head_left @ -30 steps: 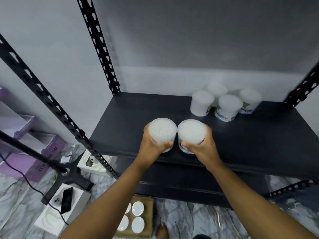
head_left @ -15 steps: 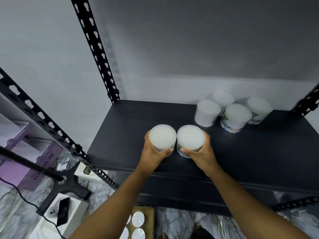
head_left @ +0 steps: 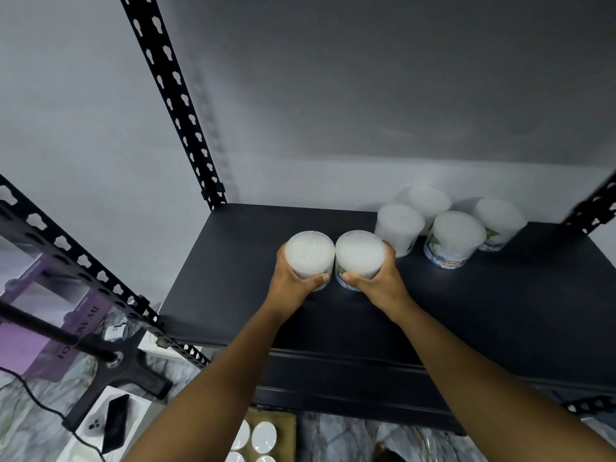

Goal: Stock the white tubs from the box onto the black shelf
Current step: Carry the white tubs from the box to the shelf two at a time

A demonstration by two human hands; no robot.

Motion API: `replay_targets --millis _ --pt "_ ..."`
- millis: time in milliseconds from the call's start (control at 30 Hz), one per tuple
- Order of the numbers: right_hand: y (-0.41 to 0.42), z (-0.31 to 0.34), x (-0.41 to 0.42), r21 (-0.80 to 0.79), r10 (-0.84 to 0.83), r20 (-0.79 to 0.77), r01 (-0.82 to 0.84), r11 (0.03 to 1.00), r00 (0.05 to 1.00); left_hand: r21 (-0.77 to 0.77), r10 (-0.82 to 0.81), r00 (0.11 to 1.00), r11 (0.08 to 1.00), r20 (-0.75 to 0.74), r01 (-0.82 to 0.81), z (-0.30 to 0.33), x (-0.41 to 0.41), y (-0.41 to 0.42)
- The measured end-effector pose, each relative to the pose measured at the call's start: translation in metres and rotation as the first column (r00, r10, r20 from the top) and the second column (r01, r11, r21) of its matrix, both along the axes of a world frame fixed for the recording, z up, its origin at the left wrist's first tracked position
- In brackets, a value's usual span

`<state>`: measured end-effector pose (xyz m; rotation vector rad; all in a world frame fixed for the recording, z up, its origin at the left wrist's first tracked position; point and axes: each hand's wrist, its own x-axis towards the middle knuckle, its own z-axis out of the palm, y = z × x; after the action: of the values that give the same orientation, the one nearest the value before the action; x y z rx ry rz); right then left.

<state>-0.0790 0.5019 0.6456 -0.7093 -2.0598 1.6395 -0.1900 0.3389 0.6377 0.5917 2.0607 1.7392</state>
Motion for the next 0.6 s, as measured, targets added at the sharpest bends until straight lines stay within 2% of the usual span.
replay_targets --millis 600 --pt "0.025 -0.003 -0.050 0.112 0.009 -0.008 -0.008 0.994 1.000 -0.015 0.007 1.000 1.000 -0.016 -0.007 0.003 -0.048 0.027"
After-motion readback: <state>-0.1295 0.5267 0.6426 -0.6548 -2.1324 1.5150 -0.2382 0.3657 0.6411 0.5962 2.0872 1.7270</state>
